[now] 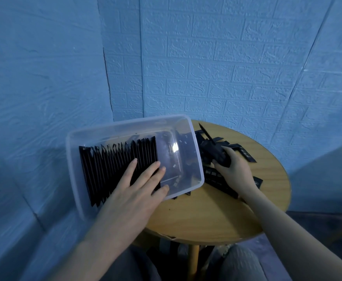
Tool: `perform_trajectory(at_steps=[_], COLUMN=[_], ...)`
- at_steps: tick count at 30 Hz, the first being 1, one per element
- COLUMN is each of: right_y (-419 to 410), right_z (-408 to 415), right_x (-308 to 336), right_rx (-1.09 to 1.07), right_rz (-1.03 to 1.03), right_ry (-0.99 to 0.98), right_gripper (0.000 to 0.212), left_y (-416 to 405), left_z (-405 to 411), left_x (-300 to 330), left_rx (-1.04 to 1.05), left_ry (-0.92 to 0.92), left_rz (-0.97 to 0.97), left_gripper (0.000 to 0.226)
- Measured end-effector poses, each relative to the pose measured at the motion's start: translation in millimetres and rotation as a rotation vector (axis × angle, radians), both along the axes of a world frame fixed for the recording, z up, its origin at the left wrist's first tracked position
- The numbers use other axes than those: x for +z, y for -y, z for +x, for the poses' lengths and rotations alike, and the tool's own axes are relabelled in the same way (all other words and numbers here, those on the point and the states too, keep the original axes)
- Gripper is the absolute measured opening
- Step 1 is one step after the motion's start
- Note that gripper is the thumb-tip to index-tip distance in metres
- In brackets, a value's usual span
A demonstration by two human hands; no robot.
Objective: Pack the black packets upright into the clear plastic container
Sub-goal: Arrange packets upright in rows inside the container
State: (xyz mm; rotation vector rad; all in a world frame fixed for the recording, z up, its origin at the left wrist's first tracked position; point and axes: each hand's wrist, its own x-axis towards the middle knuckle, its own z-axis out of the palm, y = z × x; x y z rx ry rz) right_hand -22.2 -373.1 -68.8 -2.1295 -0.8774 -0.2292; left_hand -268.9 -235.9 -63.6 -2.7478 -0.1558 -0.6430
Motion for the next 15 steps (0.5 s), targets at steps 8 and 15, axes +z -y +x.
perform_trajectory(at_steps=[8, 15], right_y=[12, 23], right_z=[-1, 3], right_x=[8, -4], right_rx=[0.077, -0.028], right_rz=[0.312, 0.171], right_ry=[-0.203, -0.200], right_gripper=[0.024, 0.020], left_y=[16, 31], left_z=[10, 20], left_x=[0, -4], left_rx=[-0.048, -0.074], left_ry=[0.011, 0.029], left_rz=[-0.015, -0.053], left_gripper=[0.063, 0.059])
